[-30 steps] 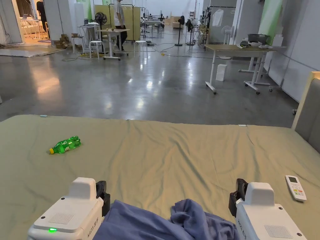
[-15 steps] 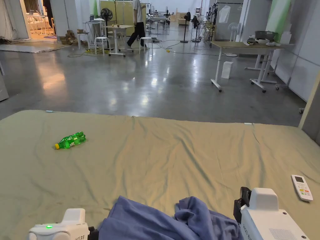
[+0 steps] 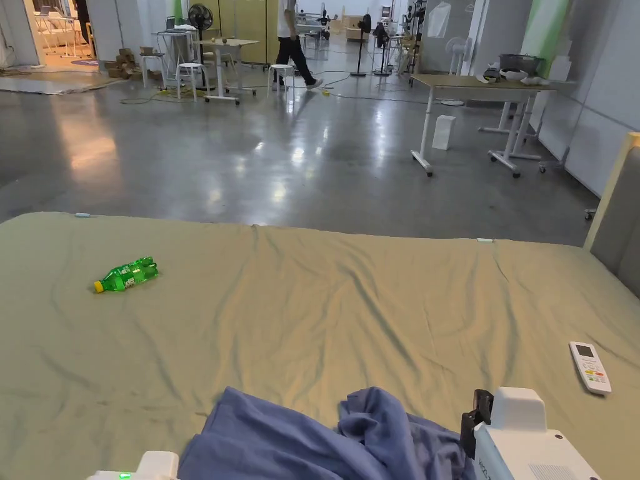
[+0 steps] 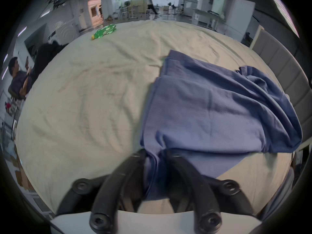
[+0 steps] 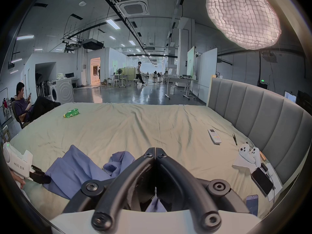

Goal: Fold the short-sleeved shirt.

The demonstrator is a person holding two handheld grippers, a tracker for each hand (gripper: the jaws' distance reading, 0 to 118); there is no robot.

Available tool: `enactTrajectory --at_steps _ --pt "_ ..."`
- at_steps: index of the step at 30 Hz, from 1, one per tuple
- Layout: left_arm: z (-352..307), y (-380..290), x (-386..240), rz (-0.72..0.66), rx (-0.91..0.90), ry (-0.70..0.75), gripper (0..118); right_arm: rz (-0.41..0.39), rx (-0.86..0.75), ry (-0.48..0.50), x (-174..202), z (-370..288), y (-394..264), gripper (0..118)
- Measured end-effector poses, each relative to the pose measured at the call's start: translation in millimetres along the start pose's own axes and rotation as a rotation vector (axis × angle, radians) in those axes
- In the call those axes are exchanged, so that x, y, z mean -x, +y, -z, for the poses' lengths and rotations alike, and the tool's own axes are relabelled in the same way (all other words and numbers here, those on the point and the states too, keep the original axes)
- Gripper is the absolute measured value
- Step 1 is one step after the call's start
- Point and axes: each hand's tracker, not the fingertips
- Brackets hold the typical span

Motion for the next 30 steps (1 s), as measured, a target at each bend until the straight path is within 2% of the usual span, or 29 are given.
enactTrajectory --at_steps 1,3,7,9,10,11,12,14,17,18,19,20,23,25,30 --pt "0.3 0.2 -0.8 0.021 -0.001 -0.018 14 0.002 0.004 0.000 -0.8 1.6 -0.2 0" --pt "-0.4 -0.2 -5.1 0.083 0.000 -0.004 11 0.008 0.012 0.001 -5.7 9.2 -2.0 0" --pt "-18.5 2.7 3.4 0.003 -0.060 -0.048 10 0.025 0.038 -0.012 -21.0 20.5 -1.7 0" --pt "-27.6 6.4 11.7 0.000 -0.090 -0.048 10 0.030 0.100 -0.017 -32.6 35.8 0.5 0" --pt "-32.1 8.1 13.9 -0.003 -0.094 -0.054 10 0.046 0.147 -0.004 -39.7 46.9 1.2 0" --pt "-36.4 9.5 15.6 -0.014 -0.107 -0.058 10 0.098 0.193 0.015 -48.8 56.2 -1.2 0" --pt "-39.9 10.4 16.8 -0.024 -0.122 -0.059 10 0.064 0.206 0.013 -54.7 68.1 0.9 1" --pt "-51.7 11.4 11.3 -0.025 -0.136 -0.058 10 0.037 0.356 0.045 -60.2 92.8 -4.1 9" --pt "-56.7 13.2 10.6 -0.025 -0.149 -0.058 10 -0.007 0.433 0.100 -62.8 116.9 -13.1 29" --pt "-56.8 13.0 10.5 -0.027 -0.149 -0.059 10 -0.008 0.461 0.112 -63.1 125.2 -17.4 46" --pt "-56.7 12.6 10.3 -0.027 -0.148 -0.060 10 -0.024 0.510 0.115 -64.3 141.4 -28.6 57" --pt "-56.4 11.8 9.7 -0.027 -0.146 -0.060 10 -0.049 0.565 0.127 -62.9 152.1 -34.8 62" --pt "-47.2 10.6 14.8 -0.021 -0.130 -0.055 10 -0.070 0.614 0.126 -56.2 159.4 -44.2 63" --pt "-48.4 8.1 10.9 -0.018 -0.125 -0.054 10 -0.055 0.648 0.123 -54.4 168.9 -53.2 67" --pt "-43.5 4.4 11.1 -0.023 -0.108 -0.048 10 -0.027 0.720 0.129 -48.4 193.8 -76.6 68"
